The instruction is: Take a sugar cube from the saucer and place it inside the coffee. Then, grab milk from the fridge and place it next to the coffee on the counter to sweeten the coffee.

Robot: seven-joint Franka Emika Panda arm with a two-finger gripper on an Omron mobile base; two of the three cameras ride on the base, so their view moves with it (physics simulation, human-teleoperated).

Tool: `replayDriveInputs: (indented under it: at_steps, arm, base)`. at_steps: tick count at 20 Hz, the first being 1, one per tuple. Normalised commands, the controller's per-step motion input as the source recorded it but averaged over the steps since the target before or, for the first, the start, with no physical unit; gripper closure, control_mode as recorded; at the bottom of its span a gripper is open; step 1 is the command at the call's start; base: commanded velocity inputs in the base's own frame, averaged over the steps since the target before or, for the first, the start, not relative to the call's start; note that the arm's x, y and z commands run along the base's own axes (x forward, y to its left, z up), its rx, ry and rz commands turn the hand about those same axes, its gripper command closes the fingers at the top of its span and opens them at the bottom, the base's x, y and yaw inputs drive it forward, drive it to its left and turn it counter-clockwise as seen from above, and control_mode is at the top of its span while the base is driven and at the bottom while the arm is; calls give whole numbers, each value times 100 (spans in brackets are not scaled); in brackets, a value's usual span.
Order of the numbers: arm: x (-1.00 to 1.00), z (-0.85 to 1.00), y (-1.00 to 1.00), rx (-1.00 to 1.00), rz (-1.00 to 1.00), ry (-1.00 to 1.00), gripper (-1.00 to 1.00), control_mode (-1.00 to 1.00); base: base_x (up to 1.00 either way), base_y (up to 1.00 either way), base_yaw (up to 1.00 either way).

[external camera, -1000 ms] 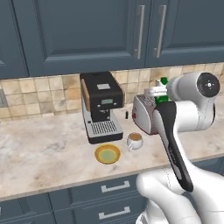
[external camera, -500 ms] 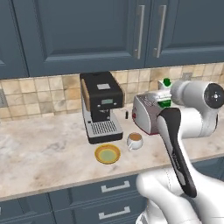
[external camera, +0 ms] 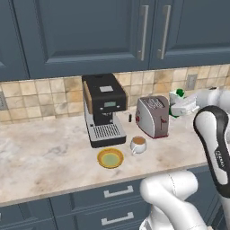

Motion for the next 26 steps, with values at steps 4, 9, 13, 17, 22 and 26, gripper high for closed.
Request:
replayDriveInputs:
  at_steps: [4,9,13,17,22,26]
  arm:
    - [6,-38,-43,0,20,0,100,-100]
    - [7,-41,-34,0,15,0,100,-100]
    - [13,-36,-7,0,24,9,100,-100]
    - [16,-31,0,2,25,4,100,-100]
    - [23,-23,0,9,24,6,100,-100]
    - [24,-31,2,4,22,1,100,-100]
  base:
    - [0,0,0]
    - [0,0,0]
    - [0,0,0]
    - [0,0,0]
    - [0,0,0]
    - [0,0,0]
